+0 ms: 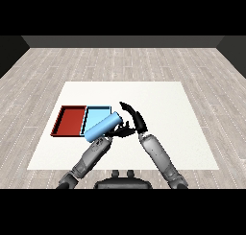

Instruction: Pick the blue can and put it in the blue box

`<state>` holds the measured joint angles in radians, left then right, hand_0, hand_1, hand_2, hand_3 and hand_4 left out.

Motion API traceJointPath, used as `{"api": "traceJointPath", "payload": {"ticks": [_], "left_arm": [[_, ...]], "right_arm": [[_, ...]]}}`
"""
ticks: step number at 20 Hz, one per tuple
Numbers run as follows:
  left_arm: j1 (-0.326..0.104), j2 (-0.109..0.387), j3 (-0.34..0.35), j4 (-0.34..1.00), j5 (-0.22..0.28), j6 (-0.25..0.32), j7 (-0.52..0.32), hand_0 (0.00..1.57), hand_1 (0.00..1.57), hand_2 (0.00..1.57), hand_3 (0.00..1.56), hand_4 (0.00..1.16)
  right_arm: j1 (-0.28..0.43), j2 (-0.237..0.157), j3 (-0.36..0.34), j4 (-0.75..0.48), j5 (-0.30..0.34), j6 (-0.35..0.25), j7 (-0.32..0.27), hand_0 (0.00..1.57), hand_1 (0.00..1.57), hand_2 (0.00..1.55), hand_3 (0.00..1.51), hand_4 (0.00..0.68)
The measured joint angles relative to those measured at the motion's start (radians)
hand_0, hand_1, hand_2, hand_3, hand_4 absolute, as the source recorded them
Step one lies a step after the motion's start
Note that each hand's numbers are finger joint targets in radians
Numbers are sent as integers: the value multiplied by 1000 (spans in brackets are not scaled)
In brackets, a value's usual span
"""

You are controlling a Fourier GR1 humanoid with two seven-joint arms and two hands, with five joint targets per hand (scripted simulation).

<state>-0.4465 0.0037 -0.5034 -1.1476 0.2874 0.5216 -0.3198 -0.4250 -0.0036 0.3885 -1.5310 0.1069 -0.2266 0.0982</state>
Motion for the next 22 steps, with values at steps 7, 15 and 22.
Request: {"api": "traceJointPath", "payload": {"ticks": [7, 15, 22], "left_arm": [[27, 30, 63, -1, -43, -31, 14, 1571, 1571, 1571, 1482, 1131], [12, 107, 153, 55, -88, -47, 57, 1571, 1571, 1571, 1482, 1138], [-56, 219, 245, 207, -113, -92, 128, 1571, 1571, 1571, 1477, 1078]], "right_arm": [[44, -3, -97, -83, -46, 7, 20, 0, 0, 0, 0, 0], [142, -16, -198, -81, -117, 35, -64, 0, 0, 0, 0, 0], [174, -9, -248, -44, -180, 60, -115, 0, 0, 0, 0, 0]]}}
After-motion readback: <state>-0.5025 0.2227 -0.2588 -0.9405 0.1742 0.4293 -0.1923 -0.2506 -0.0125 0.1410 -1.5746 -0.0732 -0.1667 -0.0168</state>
